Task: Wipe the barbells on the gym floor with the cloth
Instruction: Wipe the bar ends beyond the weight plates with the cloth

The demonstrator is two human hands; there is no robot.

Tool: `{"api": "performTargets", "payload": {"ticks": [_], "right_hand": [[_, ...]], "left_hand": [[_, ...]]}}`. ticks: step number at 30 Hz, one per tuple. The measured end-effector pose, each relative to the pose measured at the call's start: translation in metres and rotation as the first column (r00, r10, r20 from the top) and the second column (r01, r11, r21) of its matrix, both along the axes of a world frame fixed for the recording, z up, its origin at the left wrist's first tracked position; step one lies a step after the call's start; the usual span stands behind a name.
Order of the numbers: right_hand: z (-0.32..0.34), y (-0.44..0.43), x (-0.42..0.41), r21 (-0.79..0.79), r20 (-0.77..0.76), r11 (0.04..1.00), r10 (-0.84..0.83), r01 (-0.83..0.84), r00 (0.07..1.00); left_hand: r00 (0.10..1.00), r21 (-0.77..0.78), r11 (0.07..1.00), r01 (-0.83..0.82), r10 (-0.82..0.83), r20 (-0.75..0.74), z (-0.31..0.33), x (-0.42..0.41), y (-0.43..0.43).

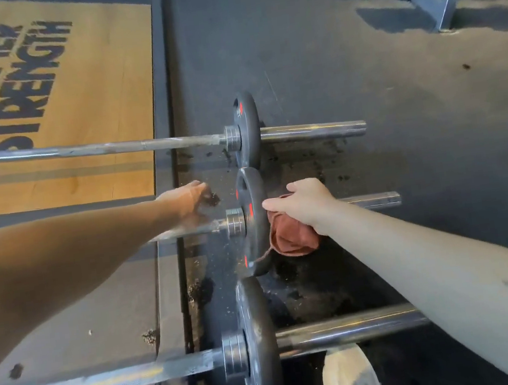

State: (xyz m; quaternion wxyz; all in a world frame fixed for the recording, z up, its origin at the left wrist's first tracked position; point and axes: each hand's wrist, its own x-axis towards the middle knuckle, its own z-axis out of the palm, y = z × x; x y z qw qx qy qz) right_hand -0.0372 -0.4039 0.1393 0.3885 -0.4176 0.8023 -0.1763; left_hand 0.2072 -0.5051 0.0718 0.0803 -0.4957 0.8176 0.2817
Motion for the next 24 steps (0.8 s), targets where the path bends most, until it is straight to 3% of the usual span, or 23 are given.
{"api": "performTargets", "payload": {"ticks": [2, 4, 6, 8, 10, 13, 15, 17, 20, 24], "right_hand": [[-0.002, 0.005, -0.031, -0.02, 0.036, 0.988, -0.153, 0.154, 0.988], [-0.01, 0.006, -0.06, 0.002, 0.082, 0.942, -0.334, 0.335, 0.939], [-0.016, 0.0, -0.078, 0.028, 0.154, 0.882, -0.468, 0.47, 0.87], [-0.026, -0.01, -0.082, -0.01, 0.185, 0.854, -0.51, 0.52, 0.84], [-0.042, -0.014, -0.068, -0.135, 0.14, 0.899, -0.399, 0.416, 0.906], [-0.082, -0.009, -0.028, -0.251, 0.015, 0.967, 0.036, -0.031, 0.999], [-0.105, 0.001, -0.006, -0.231, -0.088, 0.918, 0.309, -0.321, 0.947], [-0.114, 0.008, -0.007, -0.262, -0.235, 0.832, 0.437, -0.489, 0.868], [-0.105, 0.005, -0.052, -0.326, -0.234, 0.835, 0.384, -0.444, 0.893], [-0.095, -0.013, -0.138, -0.312, -0.379, 0.919, 0.112, -0.241, 0.919]], "left_hand": [[0.964, -0.074, 0.981, -0.177, 0.158, -0.216, 0.02, -0.012, 0.002], [0.9, -0.07, 0.973, -0.218, 0.173, -0.401, 0.041, -0.034, 0.008], [0.936, -0.028, 0.999, -0.042, 0.029, -0.352, 0.056, -0.057, 0.018], [0.975, -0.013, 0.982, 0.189, -0.189, -0.115, 0.061, -0.074, 0.027], [0.959, -0.026, 0.959, 0.281, -0.28, 0.042, 0.056, -0.079, 0.031], [0.962, -0.078, 0.96, 0.269, -0.264, 0.066, 0.05, -0.08, 0.033], [0.967, -0.087, 0.964, 0.25, -0.244, 0.066, 0.05, -0.081, 0.031], [0.972, -0.08, 0.97, 0.232, -0.226, 0.069, 0.051, -0.084, 0.032], [0.975, -0.056, 0.976, 0.213, -0.209, 0.07, 0.053, -0.088, 0.034], [0.98, -0.03, 0.98, 0.194, -0.193, 0.058, 0.052, -0.092, 0.034]]}}
